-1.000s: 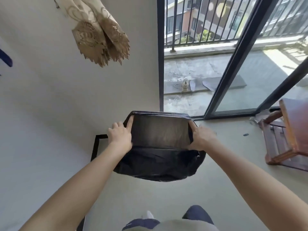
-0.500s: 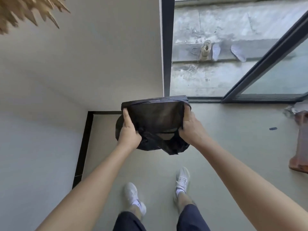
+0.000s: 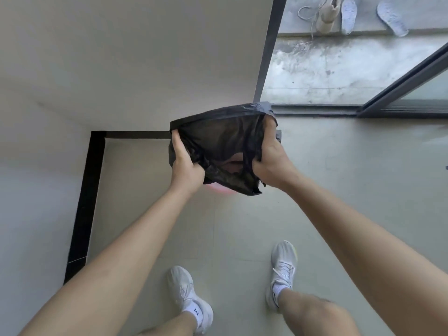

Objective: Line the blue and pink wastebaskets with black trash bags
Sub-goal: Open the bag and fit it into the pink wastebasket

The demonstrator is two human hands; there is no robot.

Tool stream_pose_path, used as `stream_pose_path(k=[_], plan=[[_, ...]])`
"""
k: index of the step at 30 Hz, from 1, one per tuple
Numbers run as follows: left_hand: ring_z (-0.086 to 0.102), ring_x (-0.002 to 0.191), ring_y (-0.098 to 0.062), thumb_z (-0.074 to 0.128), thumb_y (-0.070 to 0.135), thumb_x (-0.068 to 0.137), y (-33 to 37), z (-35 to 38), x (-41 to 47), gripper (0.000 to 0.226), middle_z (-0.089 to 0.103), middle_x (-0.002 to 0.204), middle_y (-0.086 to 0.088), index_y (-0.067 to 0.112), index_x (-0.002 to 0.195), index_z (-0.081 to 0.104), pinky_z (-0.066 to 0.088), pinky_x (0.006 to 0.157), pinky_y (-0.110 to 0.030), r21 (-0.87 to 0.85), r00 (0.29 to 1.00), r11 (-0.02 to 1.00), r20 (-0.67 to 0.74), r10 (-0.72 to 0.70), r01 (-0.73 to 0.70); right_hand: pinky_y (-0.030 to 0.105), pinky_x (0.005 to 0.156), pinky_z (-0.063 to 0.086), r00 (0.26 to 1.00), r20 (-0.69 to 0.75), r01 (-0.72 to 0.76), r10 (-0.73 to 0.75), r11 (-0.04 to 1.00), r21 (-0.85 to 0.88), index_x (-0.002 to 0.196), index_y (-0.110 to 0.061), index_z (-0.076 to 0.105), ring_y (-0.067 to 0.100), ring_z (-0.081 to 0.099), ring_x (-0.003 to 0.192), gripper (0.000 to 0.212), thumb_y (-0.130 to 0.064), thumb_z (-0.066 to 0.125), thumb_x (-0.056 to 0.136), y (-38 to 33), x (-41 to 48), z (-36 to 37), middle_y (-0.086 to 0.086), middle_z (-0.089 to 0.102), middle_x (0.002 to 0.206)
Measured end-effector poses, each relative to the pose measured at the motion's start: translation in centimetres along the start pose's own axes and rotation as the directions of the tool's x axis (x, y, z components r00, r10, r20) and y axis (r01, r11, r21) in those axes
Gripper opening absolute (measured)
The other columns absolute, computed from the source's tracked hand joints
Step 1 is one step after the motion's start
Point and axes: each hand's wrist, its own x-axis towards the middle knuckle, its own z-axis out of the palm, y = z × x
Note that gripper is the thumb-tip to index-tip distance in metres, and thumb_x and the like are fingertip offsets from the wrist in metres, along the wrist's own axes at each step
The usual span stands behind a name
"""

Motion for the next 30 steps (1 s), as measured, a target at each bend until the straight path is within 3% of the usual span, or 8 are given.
stream_pose_path(k=[4,8,11,13,20,23,27,30], plan=[[0.041,0.134,-0.017,0.037,-0.013,0.071,-6.0,3.0,4.0,0.094,0.041,0.148,-0.001,0.026,0.153,0.011,0.036,0.113,-0.042,-0.144,0.997,0.987,0.05,-0.061,0.068,0.034,0.087,0.048,0.992,0.046,-0.113,0.115,0.993,-0.034,0.15,-0.034,-0.013,0.012,0.047,0.104,0.101,0.003,0.048,0.077,5.6,3.5,4.5,0.001,0.05,0.114],[0.055,0.118,-0.021,0.04,-0.011,0.066,-9.9,6.4,8.1,0.079,0.06,0.128,-0.002,0.021,0.138,0.045,0.047,0.103,-0.043,-0.266,0.989,0.953,0.048,-0.138,0.145,0.023,0.076,0.054,0.961,0.1,-0.261,0.259,0.965,0.005,0.151,-0.023,0.013,0.029,0.057,0.105,0.087,0.007,0.045,0.076,10.7,6.7,7.4,0.009,0.057,0.122],[0.061,0.102,-0.007,0.037,-0.013,0.065,-12.2,10.2,11.1,0.07,0.066,0.104,0.025,0.021,0.123,0.06,0.052,0.088,-0.019,-0.282,0.997,0.956,0.035,-0.074,0.081,0.043,0.1,0.05,0.955,0.138,-0.269,0.263,0.963,0.03,0.146,-0.016,0.032,0.031,0.051,0.125,0.075,0.009,0.042,0.077,14.7,9.2,9.1,0.012,0.053,0.138],[0.06,0.088,0.005,0.035,-0.012,0.07,-13.1,12.0,12.9,0.067,0.063,0.092,0.033,0.019,0.124,0.06,0.044,0.07,-0.002,-0.194,1.0,0.981,-0.012,-0.028,0.025,0.049,0.096,0.052,0.963,0.134,-0.238,0.234,0.971,0.016,0.134,-0.013,0.046,0.03,0.057,0.115,0.063,0.01,0.04,0.076,16.7,10.6,9.7,0.012,0.061,0.123],[0.053,0.084,-0.023,0.036,0.0,0.079,-16.1,13.6,17.5,0.073,0.052,0.104,0.001,0.026,0.146,0.025,0.042,0.069,-0.03,0.36,0.978,0.92,0.183,0.096,-0.157,0.03,0.071,0.052,0.903,0.367,-0.104,0.226,0.94,-0.325,0.126,-0.013,0.053,0.024,0.059,0.099,0.054,0.005,0.037,0.078,20.3,16.0,12.5,0.004,0.06,0.108],[0.055,0.095,-0.027,0.038,0.0,0.074,-17.1,12.5,18.4,0.068,0.063,0.113,-0.006,0.025,0.138,0.043,0.046,0.081,-0.034,0.522,0.961,0.807,0.167,0.221,-0.277,0.029,0.058,0.041,0.848,0.405,0.041,0.341,0.721,-0.692,0.105,-0.008,0.05,0.024,0.053,0.079,0.022,-0.003,0.042,0.085,21.1,17.8,14.5,0.008,0.055,0.097],[0.051,0.119,-0.029,0.042,0.0,0.072,-17.6,11.3,17.4,0.064,0.063,0.127,-0.002,0.024,0.129,0.056,0.041,0.098,-0.036,0.585,0.872,0.69,0.064,0.485,-0.427,0.033,0.074,0.047,0.727,0.427,0.281,0.538,0.335,-0.899,0.142,-0.006,0.036,0.031,0.058,0.107,0.056,-0.021,0.055,0.091,21.1,17.4,15.6,0.014,0.051,0.135],[0.047,0.117,-0.03,0.041,-0.002,0.073,-16.5,9.7,16.4,0.064,0.062,0.124,-0.005,0.022,0.131,0.055,0.042,0.095,-0.04,0.649,0.862,0.63,0.08,0.5,-0.426,0.021,0.059,0.044,0.815,0.418,0.108,0.401,0.603,-0.79,0.135,-0.012,0.044,0.013,0.056,0.08,0.066,-0.036,0.073,0.081,20.0,16.5,13.0,-0.003,0.054,0.098]])
